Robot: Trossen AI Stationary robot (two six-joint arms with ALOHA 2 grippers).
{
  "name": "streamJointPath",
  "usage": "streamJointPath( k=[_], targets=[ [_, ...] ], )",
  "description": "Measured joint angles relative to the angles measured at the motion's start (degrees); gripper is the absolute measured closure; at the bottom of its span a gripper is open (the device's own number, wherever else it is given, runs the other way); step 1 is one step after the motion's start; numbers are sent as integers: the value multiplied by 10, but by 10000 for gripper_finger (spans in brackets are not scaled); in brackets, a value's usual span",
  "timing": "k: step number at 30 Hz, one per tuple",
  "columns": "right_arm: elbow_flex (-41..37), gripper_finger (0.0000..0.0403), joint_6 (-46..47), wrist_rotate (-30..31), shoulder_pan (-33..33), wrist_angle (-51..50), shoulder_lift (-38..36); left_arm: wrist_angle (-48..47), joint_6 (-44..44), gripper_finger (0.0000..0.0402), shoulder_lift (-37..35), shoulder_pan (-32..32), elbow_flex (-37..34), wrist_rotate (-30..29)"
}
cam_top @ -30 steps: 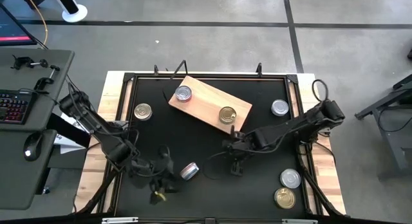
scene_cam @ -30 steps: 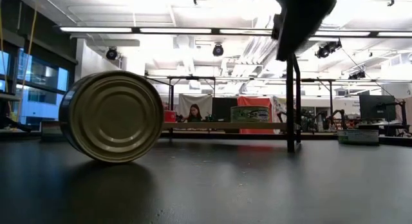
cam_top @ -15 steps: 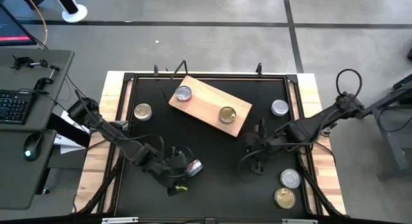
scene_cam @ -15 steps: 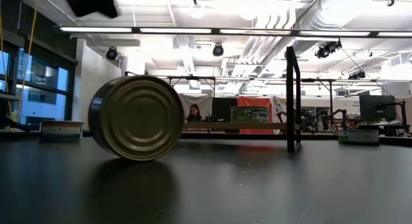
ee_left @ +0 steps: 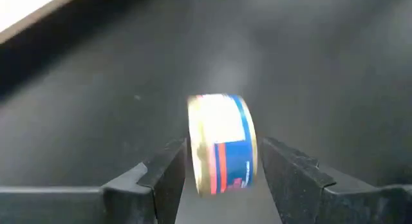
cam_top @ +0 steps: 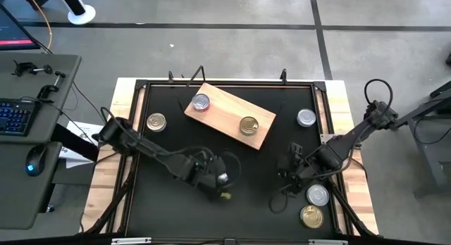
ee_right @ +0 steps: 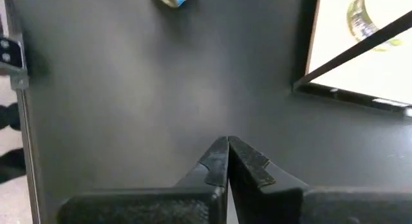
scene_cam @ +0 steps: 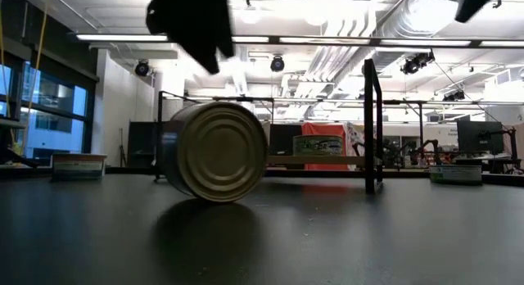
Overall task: Stack canned seafood by type on shelf
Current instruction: Put the bottom blue and pink tuna can on the shelf
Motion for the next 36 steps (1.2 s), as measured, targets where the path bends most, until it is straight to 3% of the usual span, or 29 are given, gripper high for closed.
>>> streamJointPath(
  k=[4, 11, 18, 21, 29, 36],
  targets=[
    [-13, 403, 3, 0, 8, -1, 0, 1, -52, 210, -3, 21, 12, -12],
    [-15, 403, 6, 1, 9, -1, 0, 6, 41, 205, -1, 46, 13, 9],
    [-15, 403, 6, 0, 9, 0, 0, 19, 74, 135, 2, 67, 13, 11],
    [-15, 403, 6, 0, 9, -1, 0, 28, 47, 113, 3, 72, 13, 9],
    [-15, 403, 7, 0, 9, 0, 0, 51, 64, 108, 8, 63, 13, 58],
    [-15, 403, 16, 1, 9, 2, 0, 38, 73, 108, 36, 53, 12, 64]
  ],
)
